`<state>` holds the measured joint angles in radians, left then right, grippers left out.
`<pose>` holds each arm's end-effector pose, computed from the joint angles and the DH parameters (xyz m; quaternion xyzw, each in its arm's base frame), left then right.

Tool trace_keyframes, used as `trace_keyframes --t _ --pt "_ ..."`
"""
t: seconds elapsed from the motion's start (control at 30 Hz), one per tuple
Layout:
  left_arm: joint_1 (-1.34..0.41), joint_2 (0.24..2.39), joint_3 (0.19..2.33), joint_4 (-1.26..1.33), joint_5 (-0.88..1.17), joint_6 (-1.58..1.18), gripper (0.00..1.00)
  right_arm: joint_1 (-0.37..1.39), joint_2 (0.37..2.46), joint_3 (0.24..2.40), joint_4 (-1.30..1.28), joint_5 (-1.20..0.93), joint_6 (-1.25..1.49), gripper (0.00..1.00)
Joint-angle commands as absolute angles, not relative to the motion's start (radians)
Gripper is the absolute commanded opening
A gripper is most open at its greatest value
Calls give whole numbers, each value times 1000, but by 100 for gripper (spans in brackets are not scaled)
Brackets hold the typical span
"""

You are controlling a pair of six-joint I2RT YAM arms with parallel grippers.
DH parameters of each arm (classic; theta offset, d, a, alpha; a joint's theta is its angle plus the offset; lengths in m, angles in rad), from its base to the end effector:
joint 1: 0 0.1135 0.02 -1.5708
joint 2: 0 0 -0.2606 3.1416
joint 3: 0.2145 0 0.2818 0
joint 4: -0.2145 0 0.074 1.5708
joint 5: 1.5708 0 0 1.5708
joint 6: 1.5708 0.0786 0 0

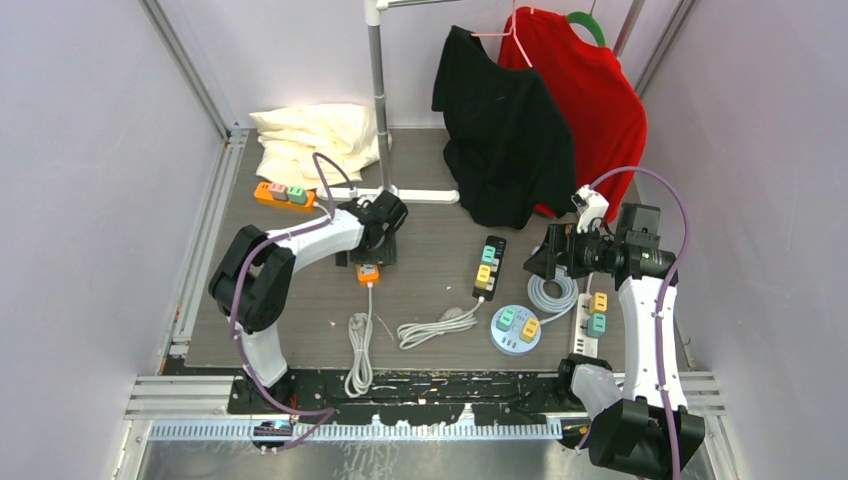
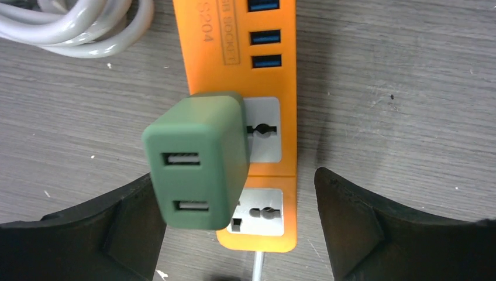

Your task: Pull the plug off the socket

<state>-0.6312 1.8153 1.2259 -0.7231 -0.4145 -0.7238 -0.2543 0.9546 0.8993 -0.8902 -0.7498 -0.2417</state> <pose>0.3276 -0.2002 0.1221 -0.0714 0.9682 0.0800 0.2261 0.2309 -0.0047 0.2642 -0.1070 0.8861 0.2675 0.3630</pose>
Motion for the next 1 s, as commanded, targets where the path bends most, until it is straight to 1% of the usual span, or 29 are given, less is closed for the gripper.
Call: trace_keyframes --t 0.0,0.17,0.23,0.47,0.53,0.6,0.73,0.77,0.87,0.97 --pt "-634 1820 1242 -650 -402 -712 84 -246 934 907 -866 -762 -259 100" --pt "-634 1841 1227 -629 -386 -709 66 -244 933 907 -867 -762 -259 100" --pt "-633 1846 1218 -622 -377 -709 61 -244 931 907 -867 -762 -261 100" --pt "-633 1820 1182 -580 -344 -700 55 -243 932 906 -871 -765 -264 100" --pt "-633 1803 1169 -560 -328 -682 51 -243 932 908 -870 -766 -265 100" --pt "-633 1784 1154 -542 -306 -659 44 -243 933 908 -871 -767 -265 100" --pt "-635 1734 1130 -500 -278 -598 22 -242 932 908 -871 -768 -267 100" --pt "-635 1727 1127 -493 -269 -573 18 -244 931 908 -872 -769 -267 100" --pt "-635 1698 1126 -463 -205 -473 10 -242 931 908 -874 -772 -268 100" --pt "-636 1678 1121 -415 -58 -324 6 -241 930 908 -875 -772 -271 100"
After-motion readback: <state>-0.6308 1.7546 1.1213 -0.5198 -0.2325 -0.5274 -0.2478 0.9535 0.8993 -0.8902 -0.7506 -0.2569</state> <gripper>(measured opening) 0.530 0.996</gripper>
